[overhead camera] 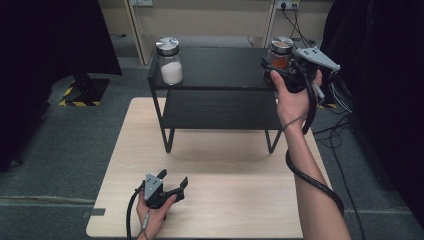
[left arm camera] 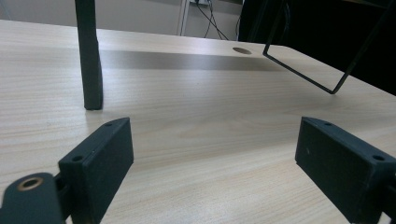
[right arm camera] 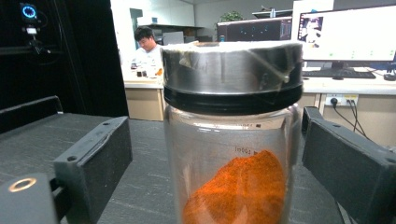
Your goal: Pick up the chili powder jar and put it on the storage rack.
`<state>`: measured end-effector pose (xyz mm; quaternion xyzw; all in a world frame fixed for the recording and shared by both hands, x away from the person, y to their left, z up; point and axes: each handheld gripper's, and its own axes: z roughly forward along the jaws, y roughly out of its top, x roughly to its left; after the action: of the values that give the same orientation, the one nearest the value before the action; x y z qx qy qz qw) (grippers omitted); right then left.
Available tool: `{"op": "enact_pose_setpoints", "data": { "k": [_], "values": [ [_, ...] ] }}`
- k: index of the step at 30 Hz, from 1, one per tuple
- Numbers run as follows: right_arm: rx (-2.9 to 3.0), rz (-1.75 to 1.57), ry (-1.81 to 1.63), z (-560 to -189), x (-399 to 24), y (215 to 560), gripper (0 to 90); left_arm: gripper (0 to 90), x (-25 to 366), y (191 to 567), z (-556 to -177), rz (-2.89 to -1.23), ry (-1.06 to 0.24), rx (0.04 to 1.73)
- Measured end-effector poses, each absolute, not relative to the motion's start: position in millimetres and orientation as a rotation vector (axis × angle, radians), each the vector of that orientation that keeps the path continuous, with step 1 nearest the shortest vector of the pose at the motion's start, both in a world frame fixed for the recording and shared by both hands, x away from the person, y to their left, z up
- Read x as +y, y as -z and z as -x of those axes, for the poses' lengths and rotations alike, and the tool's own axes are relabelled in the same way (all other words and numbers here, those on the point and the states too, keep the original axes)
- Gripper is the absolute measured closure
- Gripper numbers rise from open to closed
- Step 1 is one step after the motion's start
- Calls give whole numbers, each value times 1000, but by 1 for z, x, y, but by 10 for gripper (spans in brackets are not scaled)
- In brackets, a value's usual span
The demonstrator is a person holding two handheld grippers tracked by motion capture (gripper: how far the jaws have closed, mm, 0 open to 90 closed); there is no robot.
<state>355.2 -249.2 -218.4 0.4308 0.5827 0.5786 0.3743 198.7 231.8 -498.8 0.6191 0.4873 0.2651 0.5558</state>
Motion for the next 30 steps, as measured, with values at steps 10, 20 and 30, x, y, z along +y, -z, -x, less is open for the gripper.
{"op": "enact_pose_setpoints", "data": {
  "k": [10, 20, 30],
  "values": [
    [1476, -1098, -1502, -341, -250, 215, 69, 110, 232, 498, -199, -1465, -629, 1151],
    [1488, -1075, -1517, -328, -253, 218, 70, 109, 232, 499, -199, -1462, -627, 1154],
    [1500, -1034, -1524, -314, -260, 221, 70, 109, 231, 499, -199, -1465, -633, 1152]
  ]
}}
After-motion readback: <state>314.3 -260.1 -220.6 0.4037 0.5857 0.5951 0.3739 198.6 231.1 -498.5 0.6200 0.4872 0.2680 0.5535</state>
